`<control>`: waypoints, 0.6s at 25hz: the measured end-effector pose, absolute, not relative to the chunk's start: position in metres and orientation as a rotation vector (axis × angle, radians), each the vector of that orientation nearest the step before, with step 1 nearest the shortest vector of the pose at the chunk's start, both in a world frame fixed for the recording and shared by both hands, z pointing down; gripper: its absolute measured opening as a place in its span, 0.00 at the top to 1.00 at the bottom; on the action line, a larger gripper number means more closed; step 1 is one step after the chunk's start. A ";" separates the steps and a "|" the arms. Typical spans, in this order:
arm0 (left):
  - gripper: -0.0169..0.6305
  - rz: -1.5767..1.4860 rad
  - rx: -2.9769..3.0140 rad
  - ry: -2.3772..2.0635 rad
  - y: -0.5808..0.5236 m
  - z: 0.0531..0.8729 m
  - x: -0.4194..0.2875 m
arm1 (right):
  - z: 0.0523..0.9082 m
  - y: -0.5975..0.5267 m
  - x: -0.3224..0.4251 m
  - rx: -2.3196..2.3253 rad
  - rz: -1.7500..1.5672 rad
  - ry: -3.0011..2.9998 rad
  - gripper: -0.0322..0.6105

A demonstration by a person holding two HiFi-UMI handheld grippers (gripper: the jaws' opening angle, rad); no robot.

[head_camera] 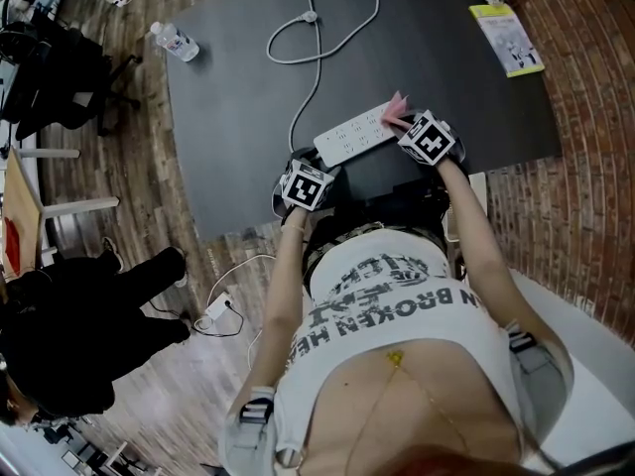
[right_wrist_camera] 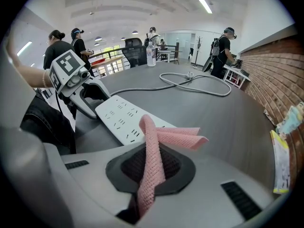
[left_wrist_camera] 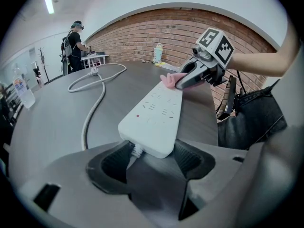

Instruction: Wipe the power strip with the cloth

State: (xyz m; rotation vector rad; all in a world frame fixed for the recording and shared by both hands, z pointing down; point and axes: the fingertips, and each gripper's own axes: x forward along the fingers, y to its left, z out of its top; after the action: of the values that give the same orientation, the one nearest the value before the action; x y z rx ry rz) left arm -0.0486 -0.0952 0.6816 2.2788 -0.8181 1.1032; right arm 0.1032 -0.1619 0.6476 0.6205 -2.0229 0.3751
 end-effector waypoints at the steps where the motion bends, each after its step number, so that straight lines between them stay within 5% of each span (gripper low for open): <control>1: 0.55 1.106 2.274 -0.814 -0.094 0.683 -0.049 | 0.648 -0.162 0.103 0.623 0.377 -2.021 0.92; 15: 0.55 1.052 2.356 -0.844 -0.100 0.638 -0.056 | 0.619 -0.157 0.081 0.601 0.226 -2.096 0.92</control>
State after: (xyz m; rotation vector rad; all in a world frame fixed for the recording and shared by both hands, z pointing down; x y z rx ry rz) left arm -0.0560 -0.0997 0.6378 2.3564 -0.8441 1.0521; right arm 0.0814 -0.1571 0.6191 0.6011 -2.0958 0.2258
